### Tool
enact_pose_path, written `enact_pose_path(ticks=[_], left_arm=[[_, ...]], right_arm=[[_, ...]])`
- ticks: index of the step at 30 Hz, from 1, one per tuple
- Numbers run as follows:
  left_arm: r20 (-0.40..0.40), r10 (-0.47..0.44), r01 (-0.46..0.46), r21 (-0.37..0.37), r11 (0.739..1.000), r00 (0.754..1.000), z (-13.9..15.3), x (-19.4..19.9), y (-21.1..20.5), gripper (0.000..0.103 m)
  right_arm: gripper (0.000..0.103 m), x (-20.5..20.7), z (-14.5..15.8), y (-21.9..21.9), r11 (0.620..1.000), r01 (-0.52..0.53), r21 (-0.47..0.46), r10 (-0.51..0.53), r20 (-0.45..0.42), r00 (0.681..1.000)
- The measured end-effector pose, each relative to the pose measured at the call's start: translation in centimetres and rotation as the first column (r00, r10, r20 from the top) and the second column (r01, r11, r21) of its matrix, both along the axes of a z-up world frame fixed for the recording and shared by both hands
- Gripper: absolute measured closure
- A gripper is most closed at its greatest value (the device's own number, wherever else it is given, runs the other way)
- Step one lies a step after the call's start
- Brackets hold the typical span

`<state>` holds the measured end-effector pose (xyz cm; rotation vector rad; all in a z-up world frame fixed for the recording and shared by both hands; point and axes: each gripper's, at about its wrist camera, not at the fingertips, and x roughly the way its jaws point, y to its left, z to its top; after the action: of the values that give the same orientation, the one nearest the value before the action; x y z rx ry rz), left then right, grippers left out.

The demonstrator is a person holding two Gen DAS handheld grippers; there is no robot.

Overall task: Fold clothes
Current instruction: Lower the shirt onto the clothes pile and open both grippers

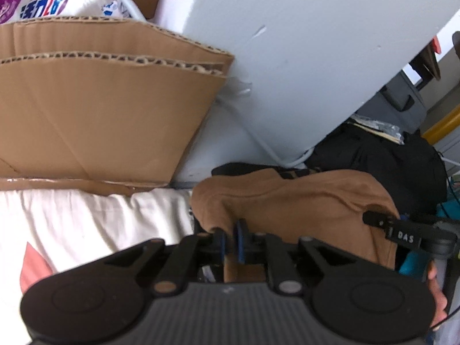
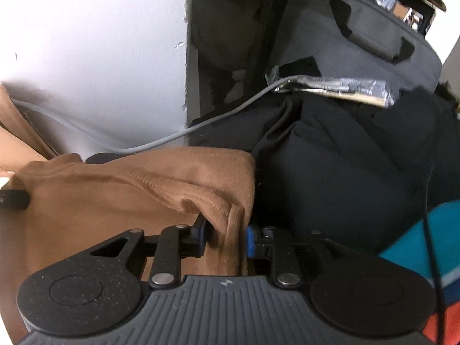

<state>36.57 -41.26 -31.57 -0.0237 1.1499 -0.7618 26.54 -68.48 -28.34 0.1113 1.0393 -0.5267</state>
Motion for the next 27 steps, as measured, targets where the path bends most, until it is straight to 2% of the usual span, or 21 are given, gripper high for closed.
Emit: enact_pose_path(ticks=[1,3,6,11,15,18,22,27], left_arm=[[0.002,-0.002,0.002,0.001,1.000,1.000,0.1,0.0,0.1,0.091],[0.013,-0.010,0.010,0.002,1.000,1.000,0.5,-0.1,0.2,0.091],[0.046,-0.016,0.016,0.006,1.000,0.999,1.5,-0.5,0.3,0.089],[0.124,0.002,-0.002,0.001,1.000,0.992,3.4,-1.6,1.0,0.069],[0.159,-0.013,0.018,-0.030,0.999,0.987,5.0,-3.0,1.8,0.070],[0.129,-0.027,0.036,-0.069,0.997,0.991,5.5,-3.9,2.3,0.078],[0.164,-0.069,0.077,-0.045,0.996,0.984,6.0,-5.8,2.1,0.078],[0.153,-0.088,0.096,-0.049,0.994,0.984,5.6,-7.6,2.2,0.078]], right_arm=[[0.065,0.2,0.2,0.1,1.000,-0.008,-0.026,0.008,-0.007,1.000],[0.064,0.6,0.6,0.2,0.997,-0.025,-0.079,0.023,-0.022,0.999],[0.064,0.5,1.9,-0.4,0.998,-0.023,-0.051,0.024,0.008,1.000],[0.064,-0.8,4.3,0.2,0.999,-0.024,-0.027,0.027,0.111,0.993],[0.064,-3.2,4.9,2.3,0.999,-0.047,-0.012,0.048,0.165,0.985],[0.064,-5.4,4.4,3.9,0.998,-0.066,-0.004,0.066,0.191,0.979],[0.065,-7.8,3.1,5.6,0.997,-0.067,-0.037,0.074,0.218,0.973],[0.065,-9.1,1.5,6.2,0.996,-0.081,-0.039,0.087,0.205,0.975]])
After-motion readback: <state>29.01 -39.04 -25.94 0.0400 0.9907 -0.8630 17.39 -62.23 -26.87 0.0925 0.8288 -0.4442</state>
